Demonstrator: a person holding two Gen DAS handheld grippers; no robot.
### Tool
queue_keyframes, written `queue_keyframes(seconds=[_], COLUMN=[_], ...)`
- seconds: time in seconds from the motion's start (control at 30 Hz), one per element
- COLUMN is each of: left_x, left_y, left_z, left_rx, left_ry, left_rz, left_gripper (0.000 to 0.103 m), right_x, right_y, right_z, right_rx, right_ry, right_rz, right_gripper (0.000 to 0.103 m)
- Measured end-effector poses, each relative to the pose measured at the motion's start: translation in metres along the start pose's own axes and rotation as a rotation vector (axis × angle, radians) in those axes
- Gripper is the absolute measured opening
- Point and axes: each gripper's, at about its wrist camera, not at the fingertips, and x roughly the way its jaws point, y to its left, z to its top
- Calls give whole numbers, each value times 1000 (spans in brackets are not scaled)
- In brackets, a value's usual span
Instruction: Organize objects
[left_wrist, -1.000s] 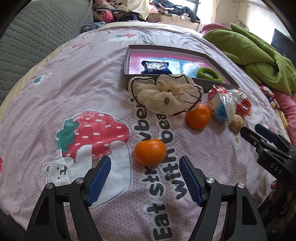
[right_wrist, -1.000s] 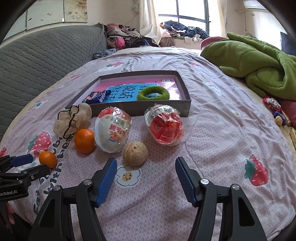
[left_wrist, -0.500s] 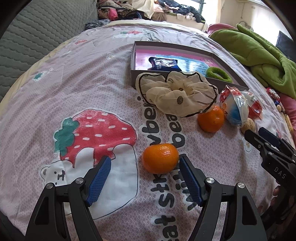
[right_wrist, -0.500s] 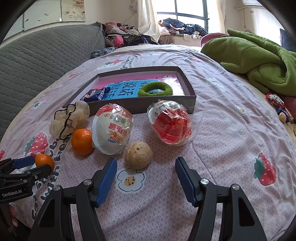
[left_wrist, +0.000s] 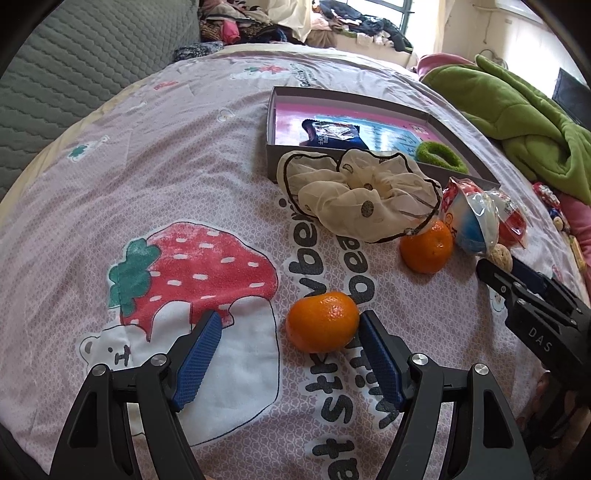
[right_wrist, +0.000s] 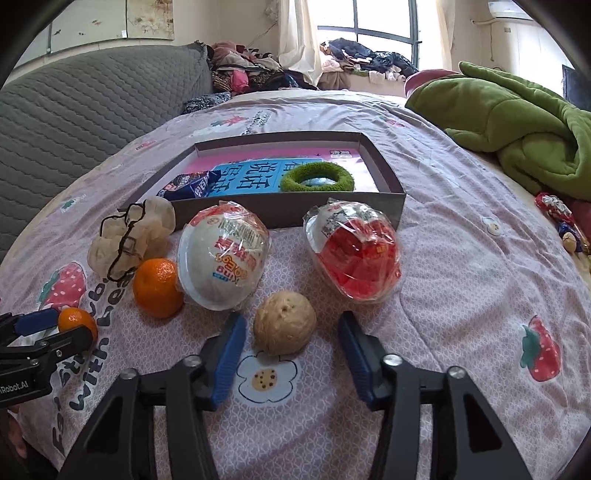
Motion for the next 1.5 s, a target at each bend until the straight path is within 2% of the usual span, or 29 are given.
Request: queue_keyframes(seconds=[0.13,0.23,0.33,0.4,1.0,1.5], left_x=[0,-1,0,1,-4,-20], left_y=[-2,-5,-8,-11,-9,-33], left_z=[0,-1,-1,-1,-5,-13], left_rx=[7,8,13,21,14,39], left_ry=[-4,-12,-12,-9,-13,-28], left_rz=[5,-9,-32,-48,-61,-48], left_gripper=[76,65,52,40,39,39], right_x=[0,-2,-3,-2,-15,-37], right_y=[0,-1,-1,-1,-5,2], right_z=[-1,0,0,0,-8,-10], right_rx=[-3,-3,-3,-4,-1,-29], right_ry=[-4,-13,-13,-13,-9,-32], right_rz=[8,19,25,30,66,97], right_gripper=[39,34,34,34,34,34])
